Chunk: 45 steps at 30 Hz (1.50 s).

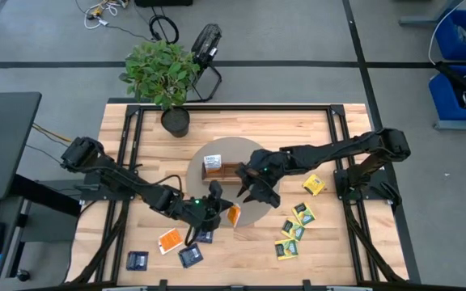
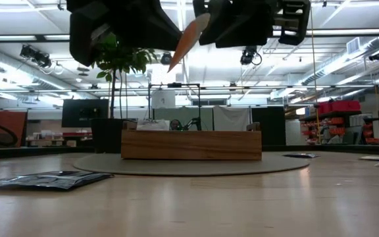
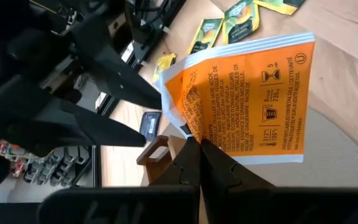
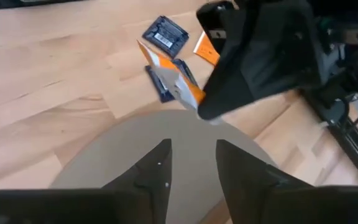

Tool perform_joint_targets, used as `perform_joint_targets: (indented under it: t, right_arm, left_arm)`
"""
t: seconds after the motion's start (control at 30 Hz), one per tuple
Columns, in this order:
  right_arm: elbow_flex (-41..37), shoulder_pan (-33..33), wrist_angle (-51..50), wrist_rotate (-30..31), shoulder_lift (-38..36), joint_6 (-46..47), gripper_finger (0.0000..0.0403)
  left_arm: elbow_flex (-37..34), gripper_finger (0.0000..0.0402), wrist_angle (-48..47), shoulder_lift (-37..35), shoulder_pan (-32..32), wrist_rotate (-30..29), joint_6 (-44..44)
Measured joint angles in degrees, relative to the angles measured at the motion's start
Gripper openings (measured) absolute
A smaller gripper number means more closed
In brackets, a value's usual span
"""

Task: Pick & Place Tea
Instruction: Put the orange tea bag into the left section of the wooden organizer

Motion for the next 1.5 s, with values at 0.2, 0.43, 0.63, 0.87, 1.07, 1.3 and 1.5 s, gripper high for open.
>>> perform_joint_targets:
  t: [0.2, 0.43, 0.63, 0.87, 1.07, 1.3, 1.5]
  right_arm:
    - [0.00, 1.19, 2.95, -1.87, 0.00, -0.14, 0.0158]
    - [0.00, 2.85, 5.34, -2.03, 0.00, -1.56, 0.0169]
    - [0.00, 3.57, 5.01, -1.60, 0.00, -1.73, 0.0164]
    - [0.00, 4.22, 4.41, -1.51, 0.02, -1.99, 0.0134]
    - [0.00, 4.50, 4.41, -1.51, 0.02, -2.80, 0.0090]
    - [0.00, 4.50, 4.98, -1.51, 0.04, -3.40, 0.0017]
    - [0.00, 4.50, 4.96, -1.40, 0.04, -2.34, 0.0005]
  left_arm:
    - [0.00, 0.0002, -0.12, 0.00, 0.74, 1.44, 0.24]
    - [0.00, 0.0002, 2.17, 0.00, 1.18, 2.57, 2.29]
    - [0.00, 0.0002, 2.79, 0.00, 1.12, 3.06, 3.31]
    - [0.02, 0.0002, 4.46, 0.00, 1.16, 3.07, 4.46]
    - [0.02, 0.0002, 4.46, 0.00, 1.18, 3.04, 4.90]
    - [0.02, 0.0002, 4.56, 0.00, 1.14, 3.08, 4.90]
    - [0.02, 0.0003, 4.52, 0.00, 1.16, 3.04, 4.86]
